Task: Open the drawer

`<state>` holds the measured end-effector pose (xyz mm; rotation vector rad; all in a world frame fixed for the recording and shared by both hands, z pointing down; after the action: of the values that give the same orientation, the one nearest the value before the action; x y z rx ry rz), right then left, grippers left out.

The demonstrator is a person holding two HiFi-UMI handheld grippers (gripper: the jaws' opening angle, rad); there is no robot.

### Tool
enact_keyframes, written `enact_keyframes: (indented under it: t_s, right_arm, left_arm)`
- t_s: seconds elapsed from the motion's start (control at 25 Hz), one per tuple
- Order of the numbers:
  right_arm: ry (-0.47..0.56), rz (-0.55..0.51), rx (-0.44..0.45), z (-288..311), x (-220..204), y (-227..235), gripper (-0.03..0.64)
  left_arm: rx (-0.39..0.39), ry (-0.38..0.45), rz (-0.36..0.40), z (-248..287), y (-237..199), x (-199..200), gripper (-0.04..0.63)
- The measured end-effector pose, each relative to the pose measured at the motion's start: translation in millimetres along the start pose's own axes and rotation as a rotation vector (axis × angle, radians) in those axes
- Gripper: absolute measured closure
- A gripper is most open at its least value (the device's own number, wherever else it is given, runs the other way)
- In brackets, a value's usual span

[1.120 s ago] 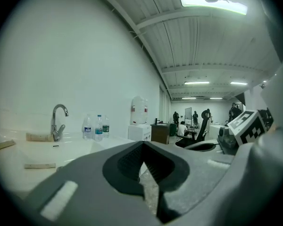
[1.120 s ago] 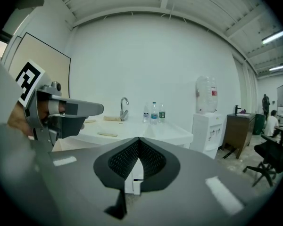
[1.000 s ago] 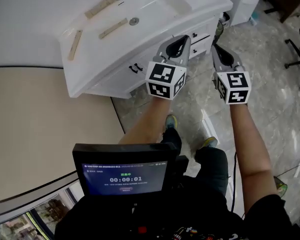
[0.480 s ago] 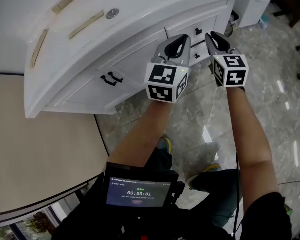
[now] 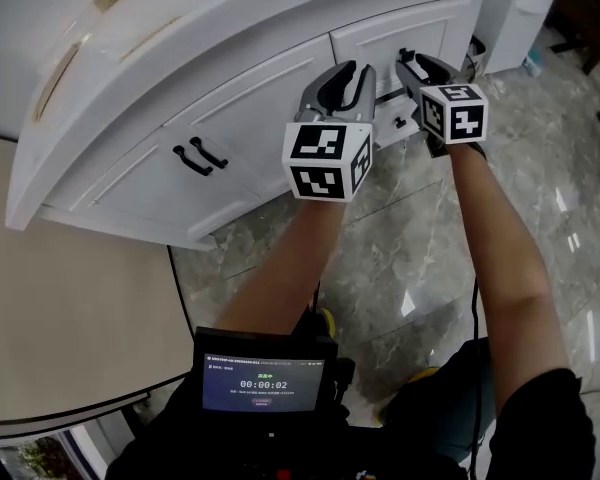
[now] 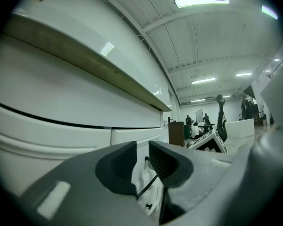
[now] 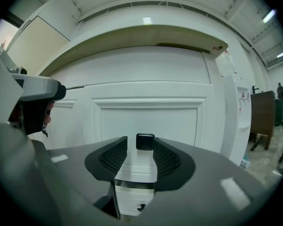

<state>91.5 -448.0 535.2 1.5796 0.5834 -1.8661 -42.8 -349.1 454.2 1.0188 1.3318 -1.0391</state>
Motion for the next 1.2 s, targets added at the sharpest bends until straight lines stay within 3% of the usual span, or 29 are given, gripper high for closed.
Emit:
enact_keyframes:
  t_s: [0.64,1.2]
  right_arm:
    - [-0.046,0.013,-0.004,5.6,-4.0,9.7,0.469]
    - [-0.014,0.000,0.033,-61.9,-20.9,-9.0,0.471]
  left_arm:
    - [0.003,-0.033,0.027,-36.1,13.5,2.5,0.525]
    - [-0.046,-0.064,0.052,-42.5,64.7,-14.8,0.525]
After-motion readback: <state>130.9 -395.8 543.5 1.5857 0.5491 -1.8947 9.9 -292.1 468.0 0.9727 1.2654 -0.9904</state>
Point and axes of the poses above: the fingertips, and each gripper's own axes: z forward along the fingers, y to its right, x out of its top, the point moved 5 cm from there along -z, backward along the fingers, and after that the axes turned 14 degrees about x, right-handed, at the moved point
